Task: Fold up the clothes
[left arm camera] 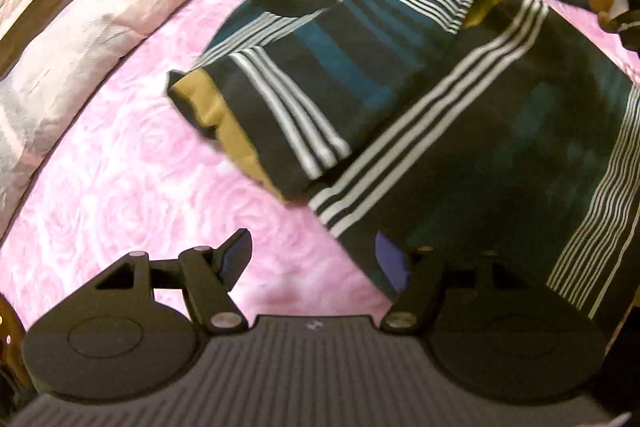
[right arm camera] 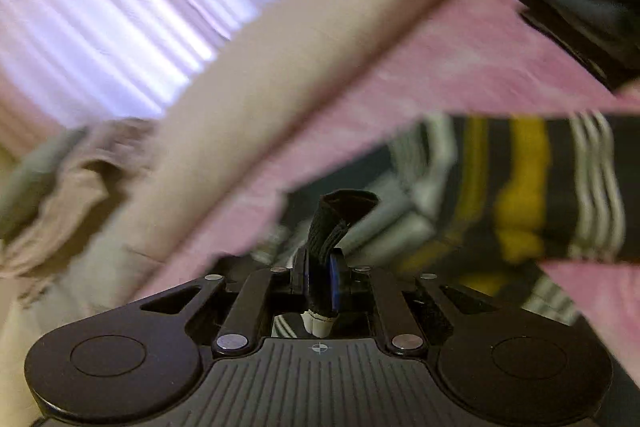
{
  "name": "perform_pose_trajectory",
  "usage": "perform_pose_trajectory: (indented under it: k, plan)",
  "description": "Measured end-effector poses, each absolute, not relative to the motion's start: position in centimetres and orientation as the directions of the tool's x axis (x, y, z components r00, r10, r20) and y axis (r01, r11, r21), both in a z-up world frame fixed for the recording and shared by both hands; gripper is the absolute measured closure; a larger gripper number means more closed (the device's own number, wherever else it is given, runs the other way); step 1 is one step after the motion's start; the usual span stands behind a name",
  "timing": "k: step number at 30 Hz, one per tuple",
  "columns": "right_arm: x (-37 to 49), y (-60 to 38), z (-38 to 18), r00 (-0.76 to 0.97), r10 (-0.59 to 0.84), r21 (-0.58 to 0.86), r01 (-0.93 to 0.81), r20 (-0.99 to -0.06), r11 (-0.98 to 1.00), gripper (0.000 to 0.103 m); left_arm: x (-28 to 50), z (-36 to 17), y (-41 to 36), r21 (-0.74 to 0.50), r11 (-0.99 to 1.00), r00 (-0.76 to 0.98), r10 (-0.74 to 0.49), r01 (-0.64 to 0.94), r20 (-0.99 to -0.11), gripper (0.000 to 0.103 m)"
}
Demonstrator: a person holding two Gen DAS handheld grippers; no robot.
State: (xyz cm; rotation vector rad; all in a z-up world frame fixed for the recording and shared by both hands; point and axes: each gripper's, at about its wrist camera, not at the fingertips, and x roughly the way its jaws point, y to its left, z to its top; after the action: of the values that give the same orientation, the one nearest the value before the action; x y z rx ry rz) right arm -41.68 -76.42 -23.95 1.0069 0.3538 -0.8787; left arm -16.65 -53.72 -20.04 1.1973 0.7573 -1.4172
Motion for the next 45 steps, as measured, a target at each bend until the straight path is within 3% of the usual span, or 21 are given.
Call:
perform_pose_trajectory:
  k: [3,16,17,18,19,20,30,32,36,39,40,45]
  plan:
    - [-43.6,-77.1,-26.4,0.582,-0.456,0.569,0.802,-0.674,0.183,0.095,-17.6,-20.1,-54.1,0.157,-0.237,0.078,-0.311,0.959,-0.947,0.038]
    - [-51.4,-77.1,-27.2,0.475,-0.425,0.506,0.861,-0.771,0.044,0.093,-23.1,-20.1,-59.2,0.17,-0.384,0.038,-0.329,0.908,-0.944,0.038]
    - [-52.8,-76.7,-27.1,0.459,-0.436,0.503,0.864,-0.774,0.017,0.08,-23.8,-20.1,-59.8,0.17,-0.4,0.032,-0.33,0.901,-0.943,0.038]
    - [-54.1,-76.3,-27.0,0.444,-0.446,0.5,0.866,-0.777,-0.01,0.059,-24.6,-20.2,-60.3,0.169,-0.417,0.024,-0.331,0.893,-0.943,0.038]
    - [-55.8,-75.7,-26.9,0.417,-0.468,0.493,0.869,-0.779,-0.046,0.013,-25.4,-20.2,-60.8,0.168,-0.432,0.017,-0.332,0.886,-0.943,0.038]
    - [-57.6,-75.0,-26.8,0.383,-0.503,0.487,0.869,-0.775,-0.09,0.009,-26.3,-20.3,-61.2,0.167,-0.448,0.009,-0.333,0.878,-0.943,0.038]
    - [-75.8,-71.9,-29.2,0.176,-0.663,0.595,0.643,-0.728,-0.483,0.009,-36.3,-22.2,-64.4,0.151,-0.623,-0.061,-0.305,0.767,-0.95,0.037]
    - [-78.5,-71.6,-29.8,0.147,-0.694,0.629,0.581,-0.705,-0.517,0.022,-37.8,-22.7,-64.7,0.145,-0.649,-0.069,-0.293,0.747,-0.954,0.037]
    - [-81.8,-72.0,-31.0,0.144,-0.751,0.706,0.49,-0.645,-0.512,0.034,-40.3,-23.5,-64.9,0.137,-0.692,-0.077,-0.27,0.709,-0.96,0.037]
    - [-82.0,-72.4,-30.2,0.14,-0.75,0.696,0.511,-0.646,-0.504,0.073,-41.2,-23.6,-64.8,0.135,-0.71,-0.083,-0.264,0.691,-0.961,0.037]
    - [-82.0,-72.5,-29.9,0.139,-0.749,0.692,0.519,-0.647,-0.502,0.082,-41.3,-23.6,-64.8,0.136,-0.712,-0.084,-0.264,0.689,-0.961,0.037]
    - [-81.3,-73.6,-27.7,0.138,-0.746,0.653,0.603,-0.651,-0.459,0.089,-40.1,-22.6,-64.4,0.146,-0.683,-0.08,-0.288,0.715,-0.954,0.037]
